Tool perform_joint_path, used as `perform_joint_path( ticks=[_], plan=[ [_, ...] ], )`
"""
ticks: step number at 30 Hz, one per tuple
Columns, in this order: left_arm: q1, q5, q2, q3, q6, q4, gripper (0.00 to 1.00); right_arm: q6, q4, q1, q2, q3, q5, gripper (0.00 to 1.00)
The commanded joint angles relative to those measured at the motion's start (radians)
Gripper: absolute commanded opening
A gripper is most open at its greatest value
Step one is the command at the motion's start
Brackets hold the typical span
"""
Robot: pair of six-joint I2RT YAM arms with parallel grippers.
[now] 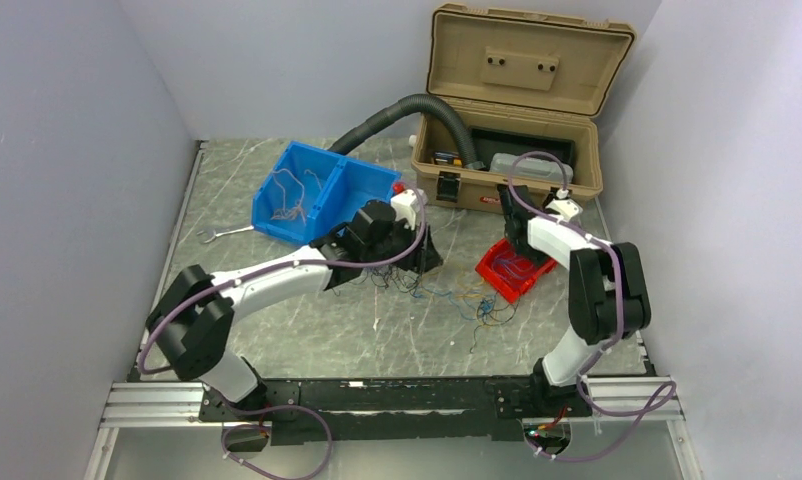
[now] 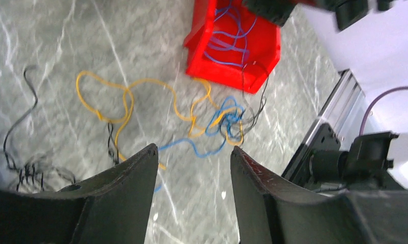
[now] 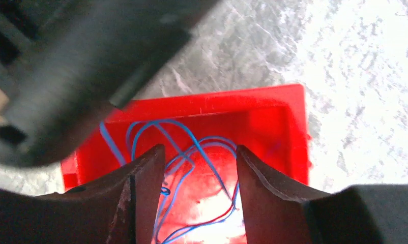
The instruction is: Untangle the cables
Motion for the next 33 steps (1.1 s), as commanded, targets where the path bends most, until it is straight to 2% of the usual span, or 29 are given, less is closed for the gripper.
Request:
perform_joint_path(
  ticks=[1, 11, 15, 18, 20, 25, 28, 31, 32, 33],
  plan=[
    [-0.002, -0.026, -0.117, -0.094, 0.034, -0.05, 0.58, -0.011, 0.021, -0.003, -0.15, -0.049, -0.023, 0.57],
    [0.023, -0.088, -0.354, -0.189, 0.094, -0.191, 0.58, -0.019, -0.083, 0.003, -0.254, -0.011, -0.078, 0.6],
    [0.079, -0.099, -0.457, -0.24, 0.11, -0.244, 0.59, -0.077, -0.08, 0.004, -0.333, -0.023, -0.112, 0.62],
    [0.137, -0.101, -0.548, -0.301, 0.112, -0.267, 0.6, -0.206, -0.013, 0.006, -0.41, -0.076, -0.212, 0.65],
    [0.16, -0.121, -0.604, -0.353, 0.111, -0.269, 0.61, -0.319, 0.051, 0.009, -0.479, -0.129, -0.334, 0.7],
    [0.162, -0.145, -0.715, -0.484, 0.079, -0.181, 0.64, -0.482, 0.145, 0.058, -0.622, -0.251, -0.572, 0.83],
    [0.162, -0.134, -0.766, -0.579, 0.062, -0.078, 0.73, -0.517, 0.155, 0.128, -0.655, -0.271, -0.651, 0.85],
    [0.162, -0.111, -0.795, -0.639, 0.05, 0.021, 0.93, -0.504, 0.144, 0.23, -0.647, -0.275, -0.627, 0.86],
    [0.161, -0.104, -0.795, -0.649, 0.05, 0.036, 0.98, -0.493, 0.15, 0.255, -0.637, -0.284, -0.623, 0.86],
    [0.161, -0.099, -0.792, -0.651, 0.052, 0.041, 0.99, -0.48, 0.164, 0.269, -0.629, -0.301, -0.631, 0.86]
  ],
)
